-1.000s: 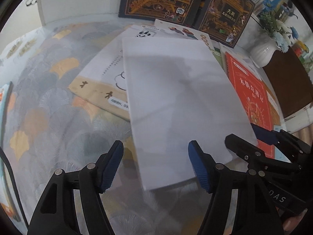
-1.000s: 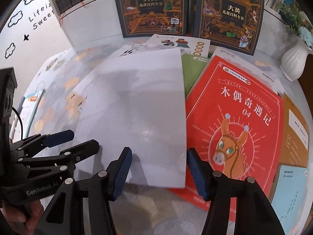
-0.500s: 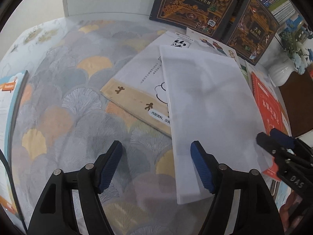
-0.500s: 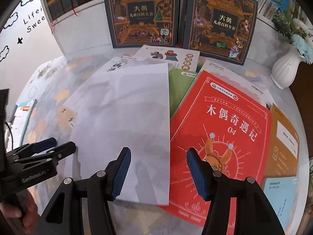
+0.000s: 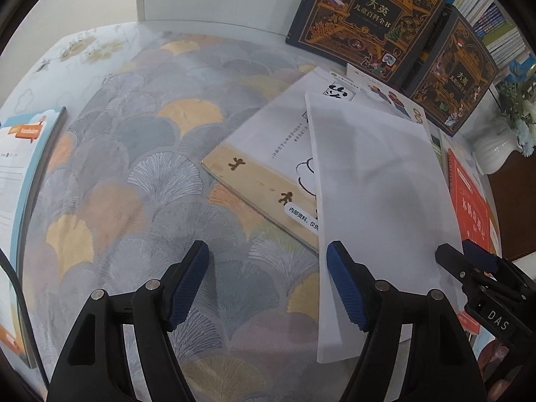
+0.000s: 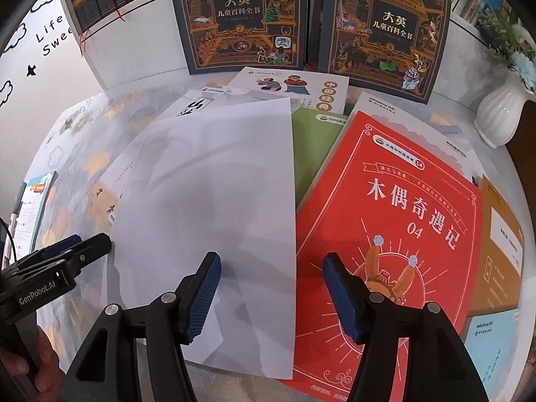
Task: Organize books
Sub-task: 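Close the left gripper on the white book's edge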
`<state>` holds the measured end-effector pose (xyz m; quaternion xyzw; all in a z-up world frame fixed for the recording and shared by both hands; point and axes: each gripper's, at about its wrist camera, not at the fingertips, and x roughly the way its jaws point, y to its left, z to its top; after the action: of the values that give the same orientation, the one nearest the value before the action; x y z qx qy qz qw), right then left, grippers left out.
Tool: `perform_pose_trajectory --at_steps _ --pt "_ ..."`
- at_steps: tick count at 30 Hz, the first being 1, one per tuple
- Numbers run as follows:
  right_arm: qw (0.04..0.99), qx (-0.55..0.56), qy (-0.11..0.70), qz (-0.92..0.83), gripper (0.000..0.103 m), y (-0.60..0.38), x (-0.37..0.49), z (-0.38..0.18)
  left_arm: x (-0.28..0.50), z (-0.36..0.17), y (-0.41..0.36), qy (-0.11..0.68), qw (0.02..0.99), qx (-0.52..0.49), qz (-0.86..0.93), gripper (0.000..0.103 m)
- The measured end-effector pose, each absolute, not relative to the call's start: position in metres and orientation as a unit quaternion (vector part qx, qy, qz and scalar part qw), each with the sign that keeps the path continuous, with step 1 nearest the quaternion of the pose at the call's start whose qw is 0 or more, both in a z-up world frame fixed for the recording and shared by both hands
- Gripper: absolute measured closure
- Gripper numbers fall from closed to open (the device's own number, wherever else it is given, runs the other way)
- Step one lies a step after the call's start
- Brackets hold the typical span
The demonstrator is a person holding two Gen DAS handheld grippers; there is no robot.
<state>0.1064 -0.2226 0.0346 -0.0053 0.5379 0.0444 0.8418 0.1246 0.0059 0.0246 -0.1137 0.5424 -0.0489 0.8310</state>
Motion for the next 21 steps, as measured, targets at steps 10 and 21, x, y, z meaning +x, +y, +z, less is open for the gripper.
perform_pose_trajectory --at_steps 10,21 --pt "0.841 -0.002 0.539 0.043 0.041 -0.224 0.107 0.034 0.123 0.021 0.010 0.550 0.827 -0.105 -0.047 0.032" --pt "0.822 0.047 0.560 0.092 0.042 -0.217 0.084 0.036 0.095 0.023 0.004 0.565 0.790 -0.175 -0.163 0.036"
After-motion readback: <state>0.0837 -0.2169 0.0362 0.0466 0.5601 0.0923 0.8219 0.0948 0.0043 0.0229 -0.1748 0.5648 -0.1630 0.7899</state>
